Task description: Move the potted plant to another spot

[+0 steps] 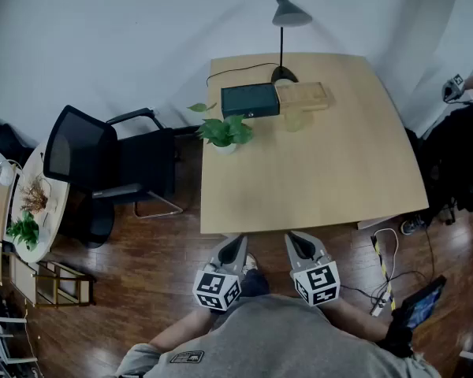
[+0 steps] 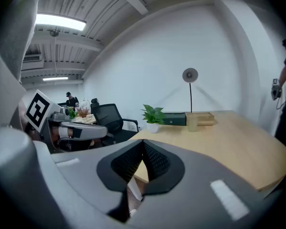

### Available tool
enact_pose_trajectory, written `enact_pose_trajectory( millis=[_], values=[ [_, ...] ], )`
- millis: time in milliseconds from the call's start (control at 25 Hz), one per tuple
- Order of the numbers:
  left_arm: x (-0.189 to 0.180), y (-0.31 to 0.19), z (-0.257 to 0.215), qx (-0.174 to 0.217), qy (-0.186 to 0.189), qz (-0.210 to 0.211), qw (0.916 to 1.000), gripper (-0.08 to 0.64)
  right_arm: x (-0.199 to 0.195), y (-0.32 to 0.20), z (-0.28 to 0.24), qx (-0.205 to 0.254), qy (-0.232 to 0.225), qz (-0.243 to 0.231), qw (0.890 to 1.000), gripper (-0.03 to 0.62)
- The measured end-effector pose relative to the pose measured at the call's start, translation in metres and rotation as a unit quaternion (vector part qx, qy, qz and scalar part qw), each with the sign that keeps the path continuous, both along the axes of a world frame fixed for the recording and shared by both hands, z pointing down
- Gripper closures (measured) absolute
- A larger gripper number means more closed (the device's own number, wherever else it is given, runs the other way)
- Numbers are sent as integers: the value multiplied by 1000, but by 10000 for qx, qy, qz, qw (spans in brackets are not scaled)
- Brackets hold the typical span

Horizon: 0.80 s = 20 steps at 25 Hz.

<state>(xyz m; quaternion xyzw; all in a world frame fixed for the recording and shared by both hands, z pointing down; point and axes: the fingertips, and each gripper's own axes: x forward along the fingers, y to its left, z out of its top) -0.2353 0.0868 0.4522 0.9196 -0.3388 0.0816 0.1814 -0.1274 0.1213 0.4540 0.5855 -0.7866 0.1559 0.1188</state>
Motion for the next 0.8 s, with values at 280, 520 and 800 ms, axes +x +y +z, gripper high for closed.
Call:
enact_pose_trajectory(
  millis=[280,520,800],
  values=[
    [-22,-97,-8,130,50,29,9999,557,-23,-95,-9,81,99,87,9999,586],
    [-26,-139,-2,38,45,-93,9999,557,-20,-144,-8,62,151,79,9998,586],
    [-19,-184,12,-86,-94,-497,9987,557,-10,-197,10,-58,74,-254,9996,586]
  ],
)
